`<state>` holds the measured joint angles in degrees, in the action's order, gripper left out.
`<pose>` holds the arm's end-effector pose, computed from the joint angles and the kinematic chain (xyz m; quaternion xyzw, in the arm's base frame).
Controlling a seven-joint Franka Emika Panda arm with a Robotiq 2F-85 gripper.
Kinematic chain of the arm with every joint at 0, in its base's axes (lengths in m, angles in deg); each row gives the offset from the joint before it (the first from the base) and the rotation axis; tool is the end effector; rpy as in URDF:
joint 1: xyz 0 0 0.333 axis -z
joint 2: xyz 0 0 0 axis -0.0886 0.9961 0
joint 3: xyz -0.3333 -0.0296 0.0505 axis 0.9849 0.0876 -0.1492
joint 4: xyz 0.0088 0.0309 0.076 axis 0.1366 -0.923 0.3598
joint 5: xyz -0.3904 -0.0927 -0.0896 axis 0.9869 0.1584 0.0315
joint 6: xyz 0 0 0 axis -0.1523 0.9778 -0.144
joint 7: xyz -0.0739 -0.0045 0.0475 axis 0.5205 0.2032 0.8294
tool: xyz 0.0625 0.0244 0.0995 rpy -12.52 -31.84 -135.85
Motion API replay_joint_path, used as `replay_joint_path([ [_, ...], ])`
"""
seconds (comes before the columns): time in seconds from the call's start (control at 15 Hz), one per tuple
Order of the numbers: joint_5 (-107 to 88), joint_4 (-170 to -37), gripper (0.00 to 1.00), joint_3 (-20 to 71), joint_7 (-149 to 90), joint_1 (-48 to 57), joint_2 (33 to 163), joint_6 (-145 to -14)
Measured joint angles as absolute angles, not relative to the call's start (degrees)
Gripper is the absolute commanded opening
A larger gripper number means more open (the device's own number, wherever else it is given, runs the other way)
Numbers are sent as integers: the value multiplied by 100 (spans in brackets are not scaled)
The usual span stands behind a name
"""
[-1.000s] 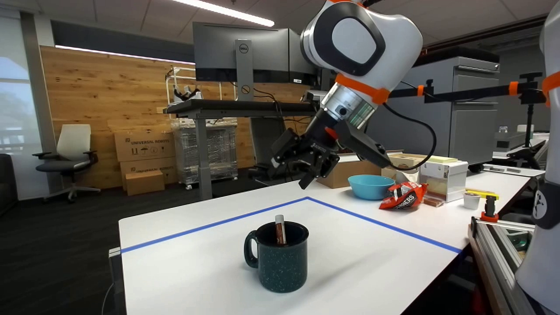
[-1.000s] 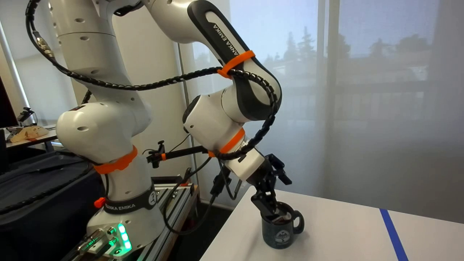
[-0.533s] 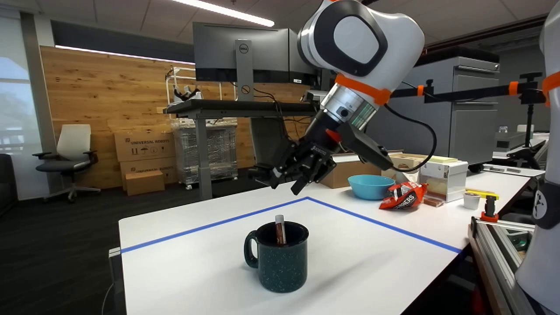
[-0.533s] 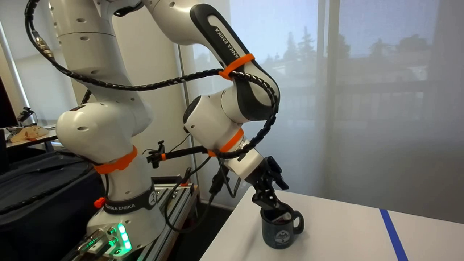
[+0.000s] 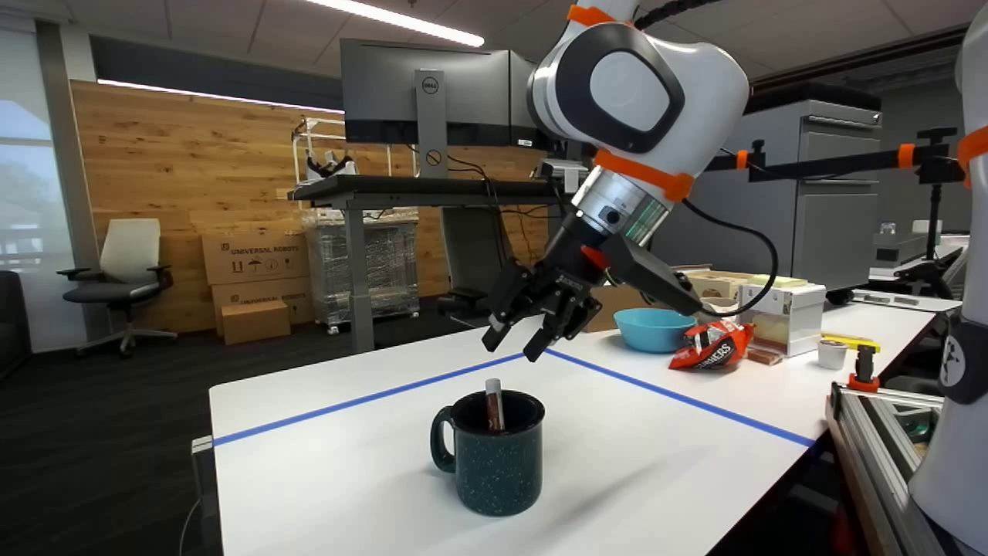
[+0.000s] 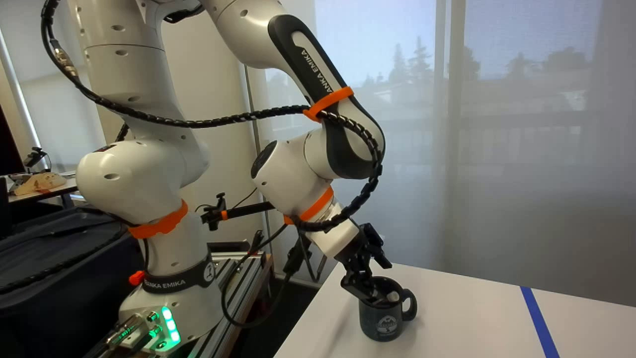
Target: Take the marker out of the cup
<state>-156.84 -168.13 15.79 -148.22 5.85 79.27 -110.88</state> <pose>0.3345 -0.0057 0.2007 -0.9281 0.1909 -0.2777 0.1583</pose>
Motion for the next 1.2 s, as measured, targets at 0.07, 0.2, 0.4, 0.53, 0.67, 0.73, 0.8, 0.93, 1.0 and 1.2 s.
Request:
replay_joint_path([
  [0.07, -15684, -16813, 69, 1567, -14824, 581, 8015, -11017],
  [0.2, -15684, -16813, 68, 1529, -14825, 570, 8203, -10781],
  [0.4, -15683, -16796, 64, 1491, -14830, 511, 8483, -10414],
  [0.53, -15683, -16749, 65, 1490, -14839, 456, 8655, -10265],
  [0.67, -15672, -16682, 66, 1571, -14840, 319, 8800, -10186],
  [0.73, -15669, -16645, 67, 1617, -14840, 246, 8857, -10174],
  [0.8, -15667, -16605, 66, 1662, -14840, 177, 8909, -10167],
  [0.93, -15664, -16529, 67, 1754, -14842, 58, 8992, -10161],
  [1.0, -15663, -16496, 67, 1804, -14852, 9, 9021, -10160],
  [1.2, -15662, -16404, 62, 1966, -14980, -80, 9044, -10160],
])
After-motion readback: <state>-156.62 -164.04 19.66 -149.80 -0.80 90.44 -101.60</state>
